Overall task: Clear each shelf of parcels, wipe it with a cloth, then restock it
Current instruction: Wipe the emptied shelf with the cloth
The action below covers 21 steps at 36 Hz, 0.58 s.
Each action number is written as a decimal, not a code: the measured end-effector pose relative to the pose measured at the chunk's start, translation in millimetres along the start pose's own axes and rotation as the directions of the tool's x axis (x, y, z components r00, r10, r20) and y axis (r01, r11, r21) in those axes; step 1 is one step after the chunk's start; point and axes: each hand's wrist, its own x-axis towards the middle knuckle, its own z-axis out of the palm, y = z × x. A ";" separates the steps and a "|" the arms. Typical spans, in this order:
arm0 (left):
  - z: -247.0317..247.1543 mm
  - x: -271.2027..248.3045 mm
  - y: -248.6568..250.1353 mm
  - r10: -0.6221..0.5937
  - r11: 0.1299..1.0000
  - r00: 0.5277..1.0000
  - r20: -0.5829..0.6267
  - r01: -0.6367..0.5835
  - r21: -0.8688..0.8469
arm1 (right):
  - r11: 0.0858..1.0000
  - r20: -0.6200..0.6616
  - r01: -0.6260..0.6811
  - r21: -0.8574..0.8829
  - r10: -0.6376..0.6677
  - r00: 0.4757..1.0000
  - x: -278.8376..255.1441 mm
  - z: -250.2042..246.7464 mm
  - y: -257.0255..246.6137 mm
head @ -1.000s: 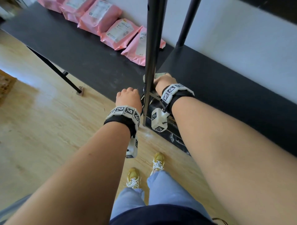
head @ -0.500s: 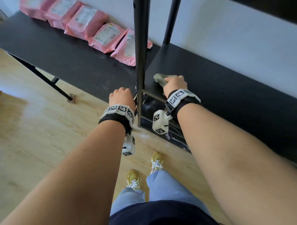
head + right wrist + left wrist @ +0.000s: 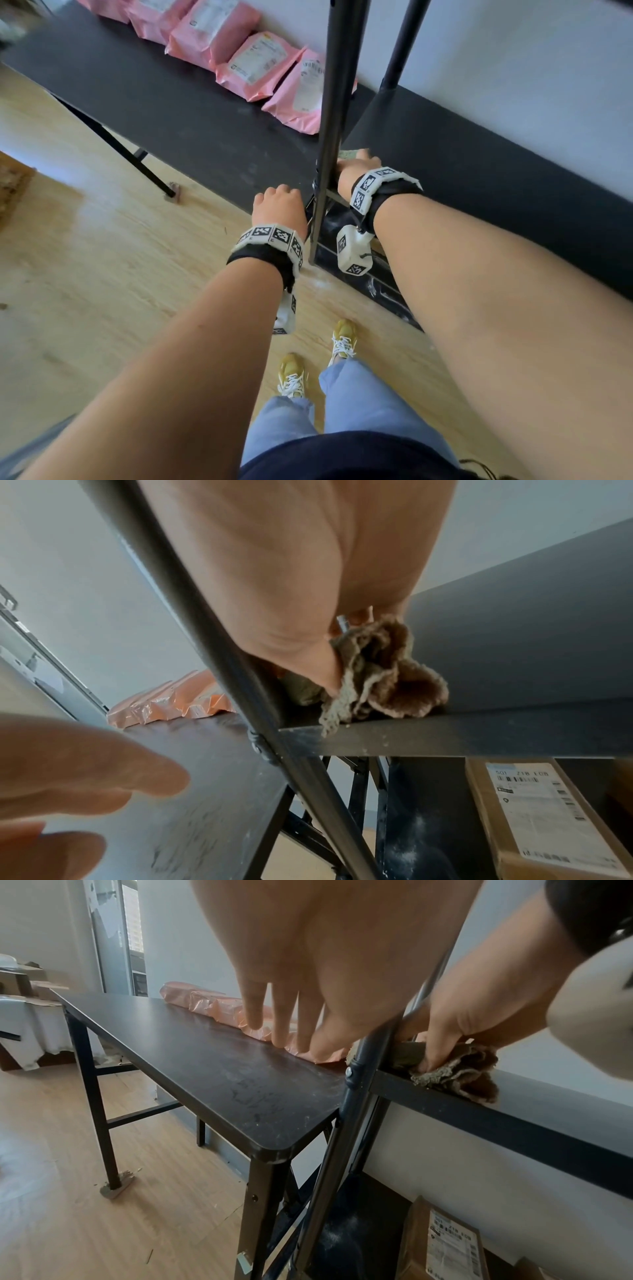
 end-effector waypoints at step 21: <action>0.2 -29.0 3.4 0.087 0.996 0.996 -0.020 -0.087 0.031 | 0.966 -0.111 -0.074 0.246 0.104 0.988 -53.9 48.3 71.3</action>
